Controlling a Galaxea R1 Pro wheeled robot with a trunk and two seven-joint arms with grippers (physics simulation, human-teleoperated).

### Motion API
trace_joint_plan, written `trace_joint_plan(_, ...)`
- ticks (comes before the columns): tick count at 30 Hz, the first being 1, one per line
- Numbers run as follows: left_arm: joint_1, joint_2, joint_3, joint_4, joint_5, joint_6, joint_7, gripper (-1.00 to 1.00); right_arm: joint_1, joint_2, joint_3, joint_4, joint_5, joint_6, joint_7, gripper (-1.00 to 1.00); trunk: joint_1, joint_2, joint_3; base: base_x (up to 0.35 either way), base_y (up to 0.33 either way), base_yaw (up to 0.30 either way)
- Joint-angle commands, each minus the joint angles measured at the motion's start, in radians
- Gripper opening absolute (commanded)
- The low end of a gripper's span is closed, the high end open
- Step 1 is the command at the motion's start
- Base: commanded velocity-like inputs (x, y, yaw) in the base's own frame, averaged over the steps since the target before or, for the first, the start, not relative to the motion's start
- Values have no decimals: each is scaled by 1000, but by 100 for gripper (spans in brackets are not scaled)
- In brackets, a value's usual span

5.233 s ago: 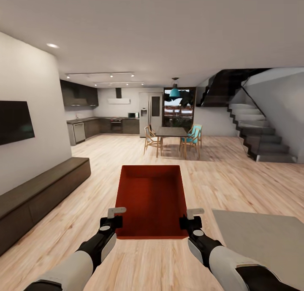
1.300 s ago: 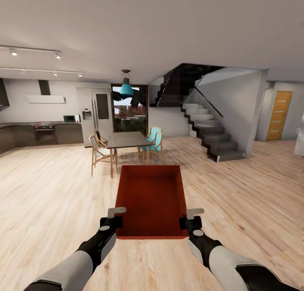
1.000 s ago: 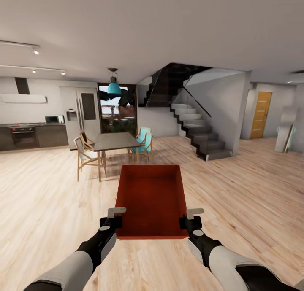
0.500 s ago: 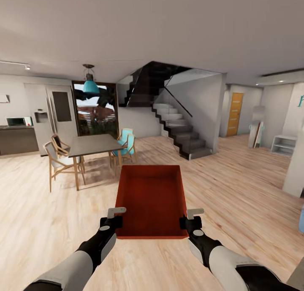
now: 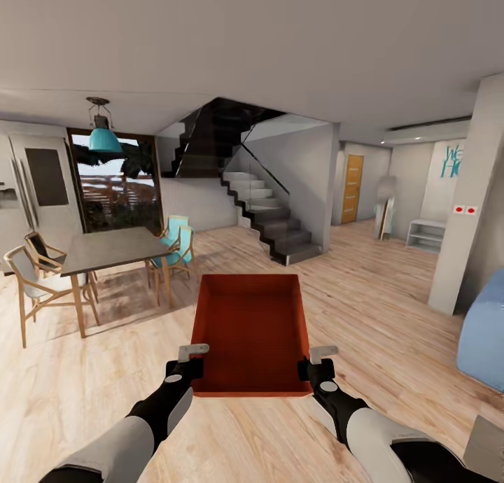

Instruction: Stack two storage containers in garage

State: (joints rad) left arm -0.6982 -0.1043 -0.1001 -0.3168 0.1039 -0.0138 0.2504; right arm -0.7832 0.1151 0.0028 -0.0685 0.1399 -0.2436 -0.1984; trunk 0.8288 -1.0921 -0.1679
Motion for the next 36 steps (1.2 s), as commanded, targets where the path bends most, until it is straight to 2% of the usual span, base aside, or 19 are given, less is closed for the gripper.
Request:
trace_joint_plan(1,-1,1,12,-4,-9,-45,23,-100,-1,0,-32,4,-6,-3,-10,-100,1,-1,-1,322,94,-285)
trace_joint_plan(8,-1,1,12,-4,-9,-45,23,-100,0,0,-33,4,-6,-3,-10,-100,1,-1,-1,322,94,-224)
trace_joint_plan(36,-1,2,12,-2,-9,-45,23,-100,0,0,-32,4,-6,-3,-10,-100,1,-1,-1,322,94,-5)
